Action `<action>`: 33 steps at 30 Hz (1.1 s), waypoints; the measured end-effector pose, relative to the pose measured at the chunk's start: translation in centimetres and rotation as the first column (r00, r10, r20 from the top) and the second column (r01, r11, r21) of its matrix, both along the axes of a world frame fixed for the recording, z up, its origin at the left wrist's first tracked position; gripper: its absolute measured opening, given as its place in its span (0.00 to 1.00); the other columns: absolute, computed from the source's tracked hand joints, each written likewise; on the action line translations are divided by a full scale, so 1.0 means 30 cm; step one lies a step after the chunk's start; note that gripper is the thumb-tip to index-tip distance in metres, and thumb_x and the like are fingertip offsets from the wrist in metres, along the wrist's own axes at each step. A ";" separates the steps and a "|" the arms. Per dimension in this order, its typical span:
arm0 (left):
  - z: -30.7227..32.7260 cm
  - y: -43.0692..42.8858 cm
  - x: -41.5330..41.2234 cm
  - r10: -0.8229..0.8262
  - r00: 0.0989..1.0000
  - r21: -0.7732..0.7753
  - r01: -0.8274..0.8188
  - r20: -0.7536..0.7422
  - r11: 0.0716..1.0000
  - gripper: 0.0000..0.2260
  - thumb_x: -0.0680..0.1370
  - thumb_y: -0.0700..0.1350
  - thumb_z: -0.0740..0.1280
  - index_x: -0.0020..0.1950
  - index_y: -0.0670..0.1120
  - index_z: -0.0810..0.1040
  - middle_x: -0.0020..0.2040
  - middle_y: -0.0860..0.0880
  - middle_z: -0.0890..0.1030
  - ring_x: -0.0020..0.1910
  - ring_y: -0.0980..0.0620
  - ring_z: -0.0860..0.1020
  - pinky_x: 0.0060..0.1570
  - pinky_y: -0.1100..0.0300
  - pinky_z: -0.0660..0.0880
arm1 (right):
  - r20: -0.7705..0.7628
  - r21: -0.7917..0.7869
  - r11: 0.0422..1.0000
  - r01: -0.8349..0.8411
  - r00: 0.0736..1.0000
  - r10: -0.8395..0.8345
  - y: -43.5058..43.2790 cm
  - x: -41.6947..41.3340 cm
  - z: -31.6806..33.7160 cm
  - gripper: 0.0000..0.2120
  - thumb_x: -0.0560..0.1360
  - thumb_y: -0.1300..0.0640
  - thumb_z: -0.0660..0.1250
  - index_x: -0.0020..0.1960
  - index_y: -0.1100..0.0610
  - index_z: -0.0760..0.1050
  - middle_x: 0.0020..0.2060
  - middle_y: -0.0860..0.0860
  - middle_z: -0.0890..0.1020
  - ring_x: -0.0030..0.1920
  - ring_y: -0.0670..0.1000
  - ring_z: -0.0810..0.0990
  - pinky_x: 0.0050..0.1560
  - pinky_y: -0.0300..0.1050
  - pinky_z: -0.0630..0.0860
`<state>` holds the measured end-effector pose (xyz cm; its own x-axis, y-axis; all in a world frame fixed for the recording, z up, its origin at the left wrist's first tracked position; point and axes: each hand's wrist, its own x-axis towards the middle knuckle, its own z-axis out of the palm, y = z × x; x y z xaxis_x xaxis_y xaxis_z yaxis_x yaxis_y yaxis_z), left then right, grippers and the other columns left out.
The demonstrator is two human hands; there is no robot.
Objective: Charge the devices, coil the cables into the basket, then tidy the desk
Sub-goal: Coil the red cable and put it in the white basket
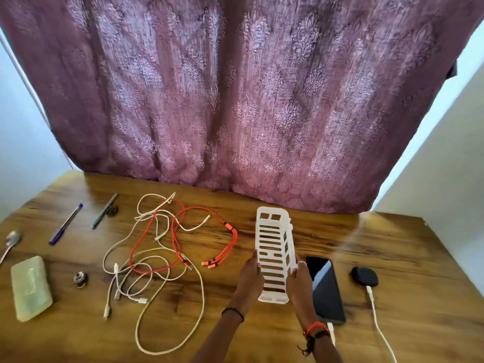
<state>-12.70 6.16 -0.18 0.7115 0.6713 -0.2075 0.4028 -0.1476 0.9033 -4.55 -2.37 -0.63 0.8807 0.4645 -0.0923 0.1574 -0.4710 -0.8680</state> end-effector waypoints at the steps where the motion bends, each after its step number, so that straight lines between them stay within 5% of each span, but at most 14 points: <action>1: -0.008 0.005 0.007 -0.006 1.000 0.003 0.006 -0.009 1.000 0.20 0.81 0.35 0.50 0.72 0.48 0.63 0.65 0.48 0.74 0.48 0.62 0.73 0.36 0.80 0.67 | 0.008 0.000 1.000 0.007 1.000 -0.007 0.002 0.003 0.003 0.06 0.78 0.63 0.59 0.53 0.55 0.68 0.39 0.47 0.76 0.38 0.44 0.79 0.30 0.31 0.72; 6: -0.038 0.055 -0.017 -0.073 0.997 -0.004 0.073 -0.036 0.997 0.21 0.81 0.42 0.53 0.74 0.51 0.59 0.71 0.48 0.67 0.69 0.49 0.67 0.66 0.53 0.68 | 0.061 -0.066 0.996 0.054 0.997 -0.050 0.024 0.015 -0.017 0.06 0.77 0.64 0.59 0.51 0.56 0.71 0.41 0.50 0.79 0.40 0.48 0.80 0.33 0.40 0.78; 9: -0.031 0.096 -0.068 -0.044 0.997 0.011 0.045 -0.056 0.999 0.23 0.81 0.43 0.56 0.75 0.46 0.57 0.74 0.47 0.62 0.72 0.48 0.62 0.70 0.53 0.62 | 0.101 -0.134 0.986 0.095 0.991 -0.082 0.043 0.070 -0.104 0.10 0.75 0.62 0.61 0.56 0.56 0.72 0.49 0.55 0.79 0.49 0.57 0.81 0.42 0.54 0.82; 13: -0.049 0.190 -0.187 0.008 0.999 0.097 -0.005 -0.040 0.995 0.17 0.79 0.40 0.59 0.69 0.44 0.68 0.68 0.44 0.70 0.65 0.47 0.71 0.61 0.64 0.65 | 0.214 -0.107 0.980 0.168 0.966 -0.143 0.080 -0.035 0.029 0.14 0.77 0.63 0.60 0.62 0.60 0.70 0.57 0.58 0.74 0.48 0.54 0.77 0.39 0.43 0.78; 15: -0.058 0.252 -0.263 0.069 0.996 0.185 -0.057 -0.063 0.981 0.14 0.79 0.37 0.60 0.64 0.41 0.73 0.62 0.42 0.73 0.59 0.45 0.74 0.51 0.69 0.64 | 0.265 -0.019 0.986 0.167 0.951 -0.157 0.119 -0.107 0.082 0.18 0.77 0.67 0.58 0.66 0.60 0.68 0.61 0.59 0.71 0.50 0.55 0.75 0.46 0.48 0.78; 18: -0.073 0.344 -0.360 0.158 0.985 0.264 -0.133 -0.074 0.955 0.12 0.76 0.33 0.61 0.58 0.38 0.77 0.57 0.38 0.76 0.55 0.41 0.76 0.52 0.64 0.66 | 0.340 0.007 0.997 0.078 0.937 -0.076 0.196 -0.204 0.110 0.22 0.75 0.71 0.59 0.67 0.59 0.69 0.64 0.57 0.70 0.62 0.56 0.71 0.60 0.49 0.70; 22: -0.090 0.446 -0.443 0.172 0.977 0.379 -0.111 -0.130 0.919 0.13 0.74 0.31 0.61 0.54 0.40 0.79 0.54 0.40 0.76 0.52 0.41 0.78 0.53 0.60 0.70 | 0.392 -0.093 0.990 -0.103 0.910 0.132 0.309 -0.280 0.060 0.21 0.74 0.65 0.60 0.63 0.46 0.72 0.53 0.48 0.76 0.53 0.47 0.76 0.55 0.41 0.73; 27: -0.097 0.514 -0.501 0.090 0.958 0.647 0.114 -0.274 0.754 0.18 0.75 0.36 0.60 0.60 0.52 0.77 0.60 0.48 0.73 0.59 0.48 0.74 0.56 0.57 0.71 | 0.215 -0.154 0.943 -0.296 0.921 0.325 0.456 -0.339 0.002 0.14 0.76 0.68 0.59 0.57 0.59 0.77 0.54 0.55 0.79 0.55 0.51 0.77 0.50 0.28 0.70; 30: -0.094 0.545 -0.502 0.047 0.921 0.722 0.270 -0.386 0.636 0.17 0.79 0.44 0.53 0.64 0.51 0.73 0.63 0.47 0.71 0.61 0.48 0.72 0.59 0.57 0.69 | 0.138 -0.165 0.912 -0.376 0.907 0.399 0.528 -0.354 -0.025 0.15 0.74 0.70 0.59 0.55 0.59 0.78 0.52 0.54 0.82 0.55 0.51 0.79 0.55 0.39 0.75; 33: -0.093 0.575 -0.497 -0.034 0.880 0.678 0.389 -0.473 0.624 0.20 0.70 0.48 0.50 0.49 0.53 0.80 0.48 0.49 0.78 0.46 0.50 0.80 0.40 0.62 0.78 | 0.098 -0.225 0.881 -0.416 0.890 0.445 0.587 -0.347 -0.055 0.13 0.74 0.68 0.59 0.54 0.59 0.79 0.52 0.54 0.82 0.55 0.51 0.79 0.53 0.35 0.70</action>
<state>-27.59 23.40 -2.96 0.8306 0.5569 0.0015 0.5433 -0.8109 0.2173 -14.97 15.24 -2.29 0.6078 0.7868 -0.1077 0.4978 -0.4832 -0.7202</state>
